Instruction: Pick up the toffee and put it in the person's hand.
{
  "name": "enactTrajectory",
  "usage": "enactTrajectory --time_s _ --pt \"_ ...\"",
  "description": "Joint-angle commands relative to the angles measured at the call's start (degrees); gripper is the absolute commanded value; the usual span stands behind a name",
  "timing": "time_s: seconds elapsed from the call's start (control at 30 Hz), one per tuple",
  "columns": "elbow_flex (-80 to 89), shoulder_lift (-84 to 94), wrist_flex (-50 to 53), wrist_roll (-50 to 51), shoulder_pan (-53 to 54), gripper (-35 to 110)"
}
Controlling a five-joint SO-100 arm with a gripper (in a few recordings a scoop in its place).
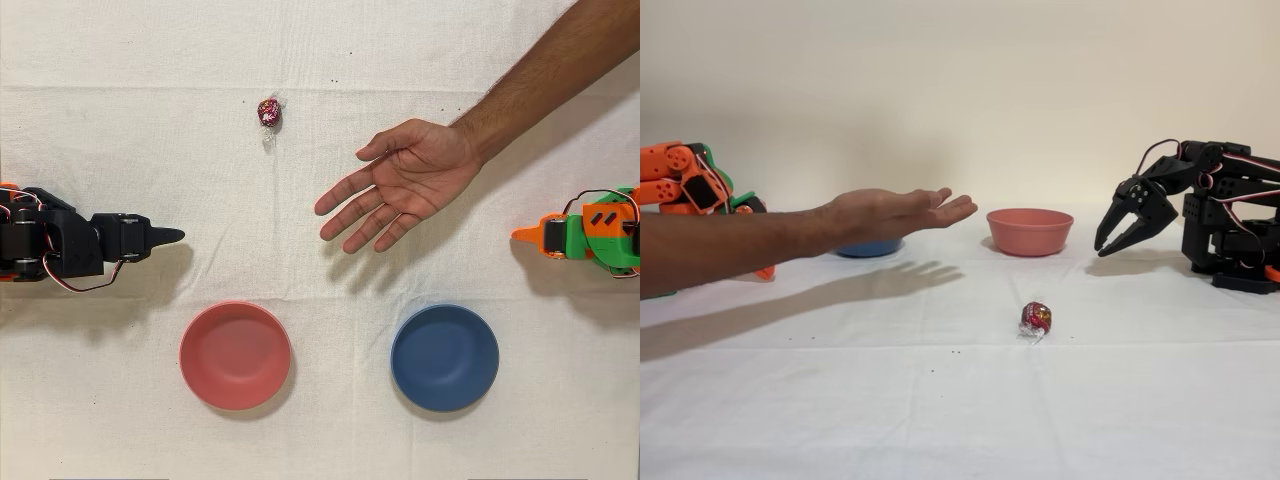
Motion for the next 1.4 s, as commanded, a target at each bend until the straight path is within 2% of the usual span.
enactTrajectory --time_s 0.0,1.37 --pt "2.90 4.04 -0.18 -0.09 0.97 0" --pt "2.90 4.04 -1.85 0.26 1.14 0"
